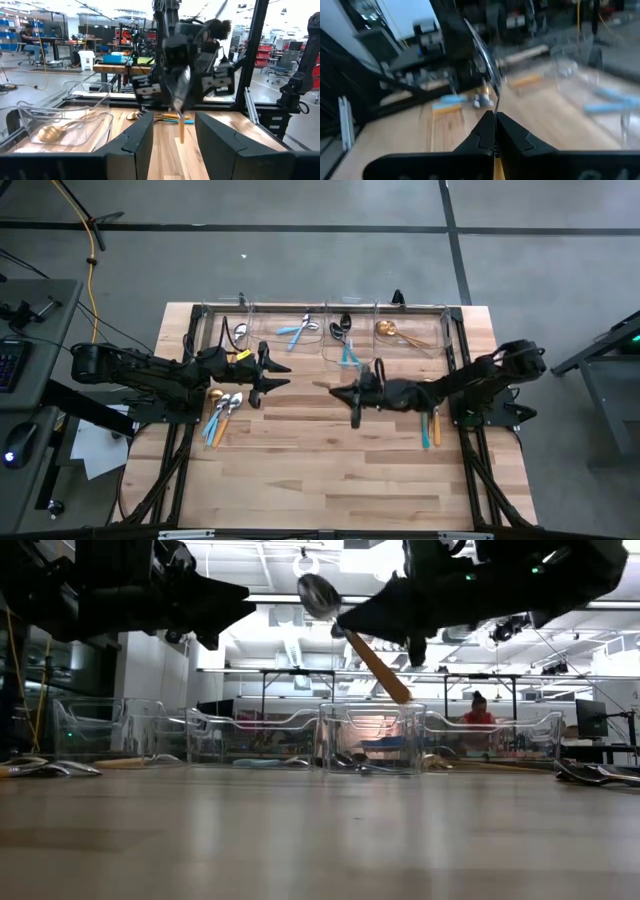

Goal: Sort silverware by color (type)
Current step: Put the yellow spoon into the left transparent bin

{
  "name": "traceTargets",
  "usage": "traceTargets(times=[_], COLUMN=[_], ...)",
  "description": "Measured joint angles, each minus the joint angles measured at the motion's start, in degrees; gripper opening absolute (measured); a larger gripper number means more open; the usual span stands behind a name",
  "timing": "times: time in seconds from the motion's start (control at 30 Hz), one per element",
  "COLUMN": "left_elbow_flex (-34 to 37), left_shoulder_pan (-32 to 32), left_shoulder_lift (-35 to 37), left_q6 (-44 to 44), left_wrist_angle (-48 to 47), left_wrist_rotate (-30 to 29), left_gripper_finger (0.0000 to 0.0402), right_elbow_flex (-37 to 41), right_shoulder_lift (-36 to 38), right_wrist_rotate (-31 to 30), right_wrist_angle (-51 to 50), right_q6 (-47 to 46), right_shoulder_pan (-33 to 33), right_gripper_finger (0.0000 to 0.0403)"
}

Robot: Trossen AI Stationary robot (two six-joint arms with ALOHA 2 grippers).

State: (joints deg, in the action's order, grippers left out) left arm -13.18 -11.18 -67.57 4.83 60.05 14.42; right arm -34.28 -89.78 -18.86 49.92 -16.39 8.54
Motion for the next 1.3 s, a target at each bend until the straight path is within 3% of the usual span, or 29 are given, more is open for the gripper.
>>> traceTargets(times=[0.27, 0.53, 0.7, 1.0, 1.3], left_elbow_flex=[-2.1, -4.7, -7.6, -13.6, -15.1], left_shoulder_pan=[1.2, 3.8, 3.8, 5.0, 5.0], left_shoulder_lift=[-2.3, -17.3, -25.0, -31.1, -31.3], left_q6=[-2.1, -2.9, -1.9, -0.2, 2.6], left_wrist_angle=[2.3, 21.7, 27.4, 27.2, 23.2], left_wrist_rotate=[-0.1, -4.9, -6.3, -6.0, -5.2], left_gripper_finger=[0.0134, 0.0133, 0.0133, 0.0134, 0.0134], right_elbow_flex=[0.0, 0.0, 0.0, -0.5, -8.2], right_shoulder_lift=[0.0, 0.0, 0.0, -1.8, -8.5], right_wrist_rotate=[7.4, 13.1, 13.3, 14.8, 18.4], right_wrist_angle=[9.9, 14.3, 15.0, 21.8, 21.1], right_q6=[5.9, 7.4, 7.4, 6.1, 6.4], right_shoulder_pan=[-6.1, -8.3, -7.9, -7.8, -7.8], right_gripper_finger=[0.0, 0.0, 0.0, 0.0, 0.0])
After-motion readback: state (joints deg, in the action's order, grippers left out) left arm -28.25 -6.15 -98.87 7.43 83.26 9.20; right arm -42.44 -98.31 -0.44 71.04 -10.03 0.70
